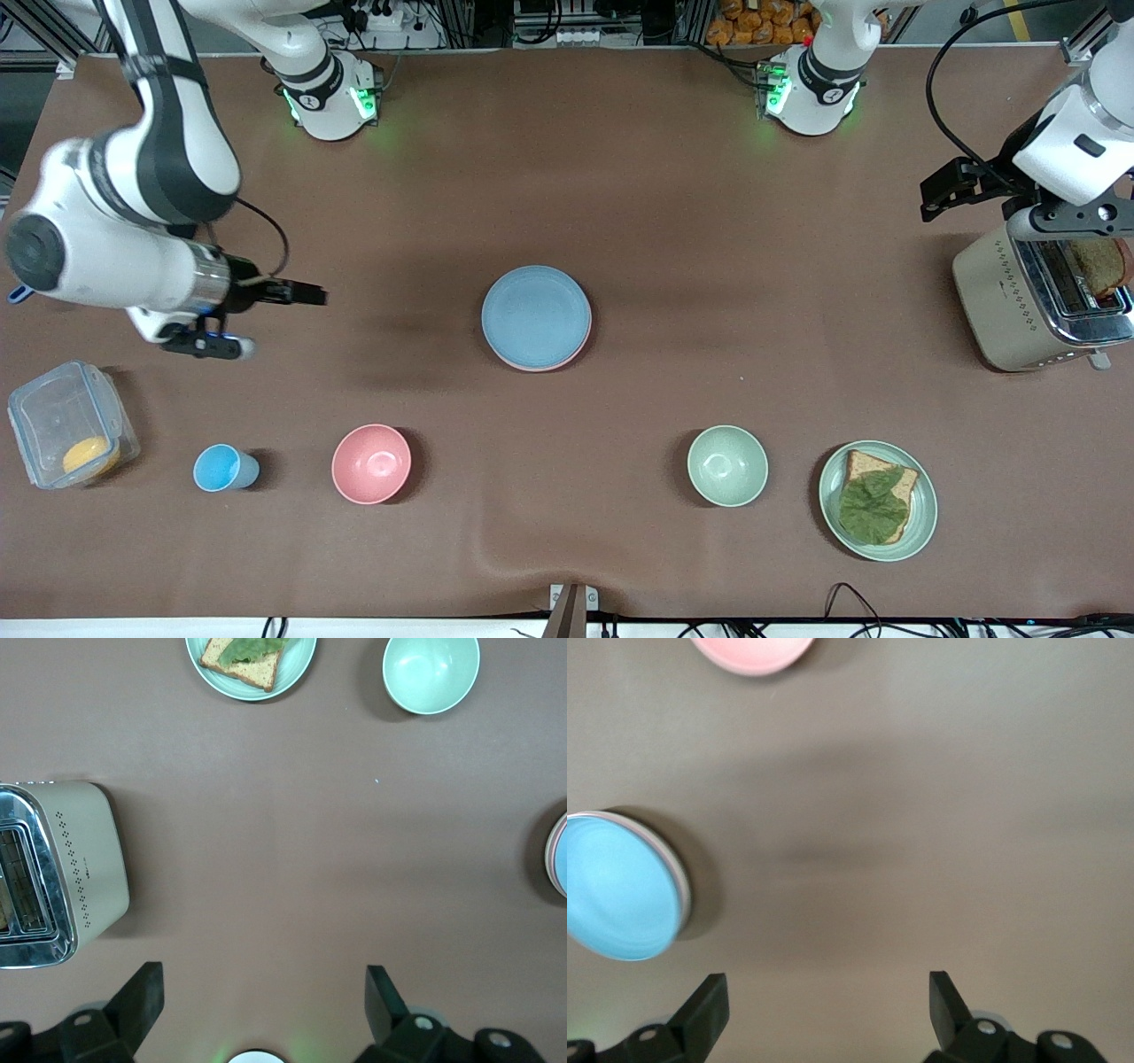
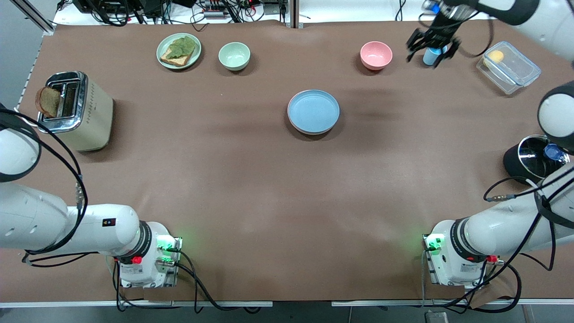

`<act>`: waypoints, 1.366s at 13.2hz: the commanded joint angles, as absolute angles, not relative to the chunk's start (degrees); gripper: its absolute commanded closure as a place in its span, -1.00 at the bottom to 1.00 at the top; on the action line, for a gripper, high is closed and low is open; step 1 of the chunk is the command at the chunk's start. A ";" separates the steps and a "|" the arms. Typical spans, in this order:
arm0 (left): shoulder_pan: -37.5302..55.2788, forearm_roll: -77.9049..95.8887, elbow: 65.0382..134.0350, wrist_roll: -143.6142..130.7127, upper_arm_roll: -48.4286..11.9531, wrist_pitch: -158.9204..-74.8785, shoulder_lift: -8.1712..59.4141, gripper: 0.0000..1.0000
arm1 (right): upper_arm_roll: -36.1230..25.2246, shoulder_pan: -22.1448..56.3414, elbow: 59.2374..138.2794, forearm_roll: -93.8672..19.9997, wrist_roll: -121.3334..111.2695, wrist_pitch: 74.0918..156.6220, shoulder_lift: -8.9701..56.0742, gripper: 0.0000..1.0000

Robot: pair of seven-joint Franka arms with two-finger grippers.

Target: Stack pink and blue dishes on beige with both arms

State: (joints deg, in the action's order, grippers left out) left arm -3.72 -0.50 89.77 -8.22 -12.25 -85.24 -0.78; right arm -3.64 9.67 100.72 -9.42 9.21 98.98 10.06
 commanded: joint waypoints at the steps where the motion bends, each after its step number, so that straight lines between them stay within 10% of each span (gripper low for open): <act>1: -3.43 -0.97 89.74 -7.21 -12.04 -83.76 -1.84 -1.00 | -2.72 8.27 96.70 -3.17 3.82 92.40 4.59 -1.00; 18: -3.51 -0.62 87.72 -8.09 -11.51 -82.09 -0.80 -1.00 | -2.20 1.05 92.55 1.85 -3.52 89.12 -0.97 -1.00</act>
